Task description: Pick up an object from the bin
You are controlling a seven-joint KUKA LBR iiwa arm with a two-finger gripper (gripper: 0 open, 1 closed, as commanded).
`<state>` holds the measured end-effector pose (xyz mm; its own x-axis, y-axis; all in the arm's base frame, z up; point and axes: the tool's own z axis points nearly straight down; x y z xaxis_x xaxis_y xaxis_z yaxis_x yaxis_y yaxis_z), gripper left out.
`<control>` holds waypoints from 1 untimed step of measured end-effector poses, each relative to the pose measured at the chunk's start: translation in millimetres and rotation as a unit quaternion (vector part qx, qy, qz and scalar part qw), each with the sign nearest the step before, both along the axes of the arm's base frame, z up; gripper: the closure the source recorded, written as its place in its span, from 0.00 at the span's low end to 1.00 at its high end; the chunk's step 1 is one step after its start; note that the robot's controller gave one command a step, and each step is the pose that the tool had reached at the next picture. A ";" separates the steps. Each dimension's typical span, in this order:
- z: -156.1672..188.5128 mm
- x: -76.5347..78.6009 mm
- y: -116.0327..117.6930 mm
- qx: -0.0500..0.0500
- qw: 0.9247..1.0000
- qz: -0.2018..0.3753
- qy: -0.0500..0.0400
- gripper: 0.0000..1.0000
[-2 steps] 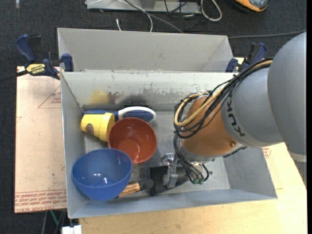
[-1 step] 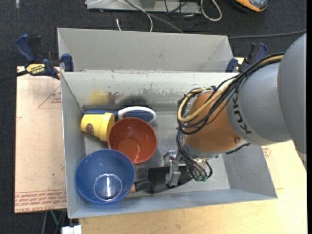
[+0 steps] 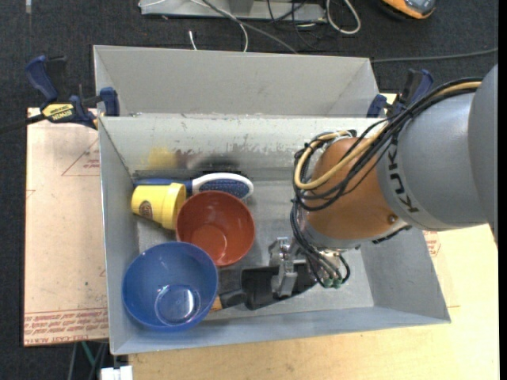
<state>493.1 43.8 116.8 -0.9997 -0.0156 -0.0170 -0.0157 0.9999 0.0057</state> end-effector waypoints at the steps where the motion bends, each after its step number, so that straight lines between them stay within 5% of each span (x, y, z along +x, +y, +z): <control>1: 19.6 -1.2 -0.1 0.000 1.000 0.000 0.003 1.00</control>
Offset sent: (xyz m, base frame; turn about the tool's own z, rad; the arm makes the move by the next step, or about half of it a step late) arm -0.0013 -0.0002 0.0152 0.0001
